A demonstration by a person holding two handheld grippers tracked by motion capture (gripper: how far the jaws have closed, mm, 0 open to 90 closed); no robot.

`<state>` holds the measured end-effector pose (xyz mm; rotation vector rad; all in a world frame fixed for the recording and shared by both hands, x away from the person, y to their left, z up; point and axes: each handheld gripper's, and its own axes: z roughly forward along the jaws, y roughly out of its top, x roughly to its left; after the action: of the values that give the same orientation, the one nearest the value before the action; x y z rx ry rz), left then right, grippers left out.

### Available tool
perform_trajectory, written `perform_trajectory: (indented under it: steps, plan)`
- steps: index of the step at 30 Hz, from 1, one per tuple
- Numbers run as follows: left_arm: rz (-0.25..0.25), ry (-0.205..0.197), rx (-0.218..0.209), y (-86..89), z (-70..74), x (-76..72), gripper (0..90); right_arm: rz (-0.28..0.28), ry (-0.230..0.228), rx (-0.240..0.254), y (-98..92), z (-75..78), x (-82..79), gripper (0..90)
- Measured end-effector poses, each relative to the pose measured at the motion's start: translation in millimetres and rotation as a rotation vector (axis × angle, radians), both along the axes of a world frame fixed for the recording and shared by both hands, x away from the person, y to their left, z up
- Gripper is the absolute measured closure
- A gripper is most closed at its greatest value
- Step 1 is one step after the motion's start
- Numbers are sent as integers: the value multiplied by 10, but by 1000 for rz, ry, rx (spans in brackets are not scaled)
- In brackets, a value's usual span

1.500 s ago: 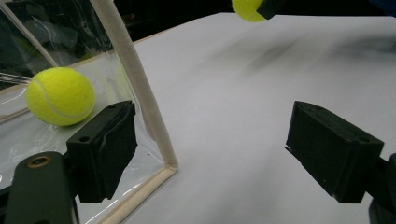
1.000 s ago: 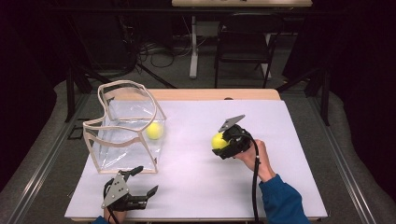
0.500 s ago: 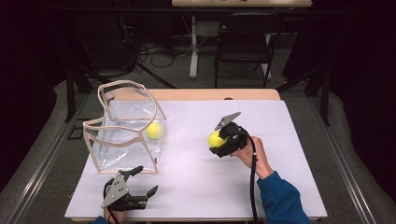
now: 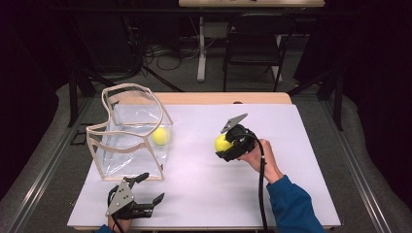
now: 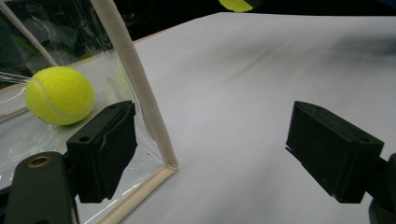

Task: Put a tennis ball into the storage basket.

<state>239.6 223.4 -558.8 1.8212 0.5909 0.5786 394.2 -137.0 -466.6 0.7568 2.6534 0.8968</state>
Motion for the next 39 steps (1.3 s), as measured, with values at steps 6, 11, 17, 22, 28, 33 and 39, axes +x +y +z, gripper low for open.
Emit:
perform_trajectory:
  steps: [6, 11, 17, 22, 28, 33, 39]
  plan:
    - [-2, 1, 0, 1, 0, 1, 159, 9, -4, 2, 35, 45, 30, 259]
    - [-1, -1, 0, 1, 1, -1, 159, 14, -5, -5, 64, 76, 46, 259]
    - [-4, 1, 0, 2, 1, 1, 159, 24, -9, -5, 97, 119, 67, 259]
    - [-4, 1, 0, 2, 1, 1, 159, 28, -14, -8, 125, 154, 82, 259]
    - [-2, -1, 0, 1, 2, -1, 159, 32, -17, -11, 149, 191, 93, 260]
    - [-1, -1, -1, 2, 2, -2, 159, 36, -23, -10, 164, 225, 105, 260]
    - [-2, 0, -2, 3, 2, -1, 159, 37, -26, -9, 179, 266, 116, 260]
